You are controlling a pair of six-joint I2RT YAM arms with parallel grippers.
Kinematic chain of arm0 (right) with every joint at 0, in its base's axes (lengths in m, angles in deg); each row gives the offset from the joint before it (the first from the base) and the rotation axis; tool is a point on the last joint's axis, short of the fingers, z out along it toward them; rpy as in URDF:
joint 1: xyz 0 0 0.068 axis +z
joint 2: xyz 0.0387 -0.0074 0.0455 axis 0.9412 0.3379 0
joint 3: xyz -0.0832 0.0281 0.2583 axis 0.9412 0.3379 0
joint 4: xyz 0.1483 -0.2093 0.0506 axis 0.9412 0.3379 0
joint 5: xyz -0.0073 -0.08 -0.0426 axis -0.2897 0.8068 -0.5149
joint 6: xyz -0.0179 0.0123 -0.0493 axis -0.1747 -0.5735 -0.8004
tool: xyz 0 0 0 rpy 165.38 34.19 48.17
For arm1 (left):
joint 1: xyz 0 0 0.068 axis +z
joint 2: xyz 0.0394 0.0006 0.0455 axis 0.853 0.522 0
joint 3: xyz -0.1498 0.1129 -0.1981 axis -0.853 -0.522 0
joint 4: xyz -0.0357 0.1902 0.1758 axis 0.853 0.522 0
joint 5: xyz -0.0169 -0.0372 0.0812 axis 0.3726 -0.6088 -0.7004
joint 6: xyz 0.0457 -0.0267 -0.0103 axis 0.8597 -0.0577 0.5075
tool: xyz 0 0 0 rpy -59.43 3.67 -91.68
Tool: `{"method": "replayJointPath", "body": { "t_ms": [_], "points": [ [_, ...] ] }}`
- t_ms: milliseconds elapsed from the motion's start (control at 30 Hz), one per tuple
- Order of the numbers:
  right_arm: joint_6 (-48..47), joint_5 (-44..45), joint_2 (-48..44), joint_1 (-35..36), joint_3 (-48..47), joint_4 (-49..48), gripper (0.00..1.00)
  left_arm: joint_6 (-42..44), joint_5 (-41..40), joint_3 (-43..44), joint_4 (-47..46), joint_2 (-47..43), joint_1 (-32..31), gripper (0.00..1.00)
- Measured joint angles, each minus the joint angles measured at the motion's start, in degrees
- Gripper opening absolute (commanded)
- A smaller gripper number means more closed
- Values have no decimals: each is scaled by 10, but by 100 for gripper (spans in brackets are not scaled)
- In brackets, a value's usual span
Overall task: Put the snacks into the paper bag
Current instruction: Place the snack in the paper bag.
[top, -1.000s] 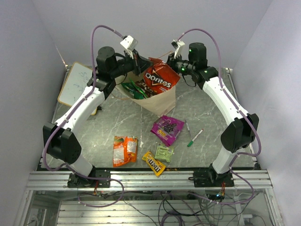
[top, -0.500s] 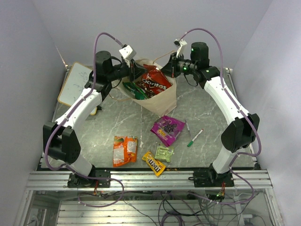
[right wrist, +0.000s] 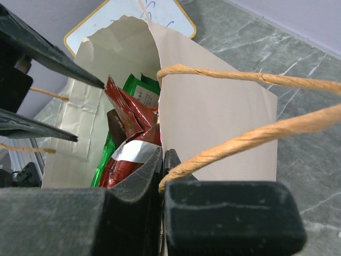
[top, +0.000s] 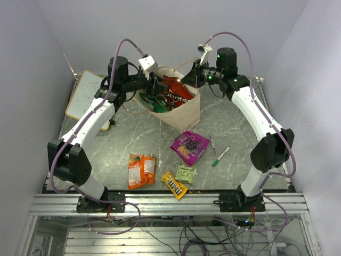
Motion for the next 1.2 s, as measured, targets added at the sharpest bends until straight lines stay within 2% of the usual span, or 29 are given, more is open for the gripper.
{"method": "replayJointPath", "body": {
  "t_ms": [200, 433, 700, 900, 1200],
  "points": [
    [-6, 7, 0, -1, 0, 2, 0, 20, -26, 48, 31, 0, 0, 72],
    [-30, 57, 0, -3, -7, 10, 0, 29, -45, 93, 55, -1, -2, 78],
    [-61, 94, 0, -4, -18, 33, 0, 71, -72, 150, 128, -3, -38, 86],
    [-70, 96, 1, -4, -27, 46, 0, 125, -78, 177, 221, -9, -55, 87],
    [-73, 110, 18, -4, -54, 63, 0, 238, -130, 204, 373, -50, -134, 87]
  ]
}}
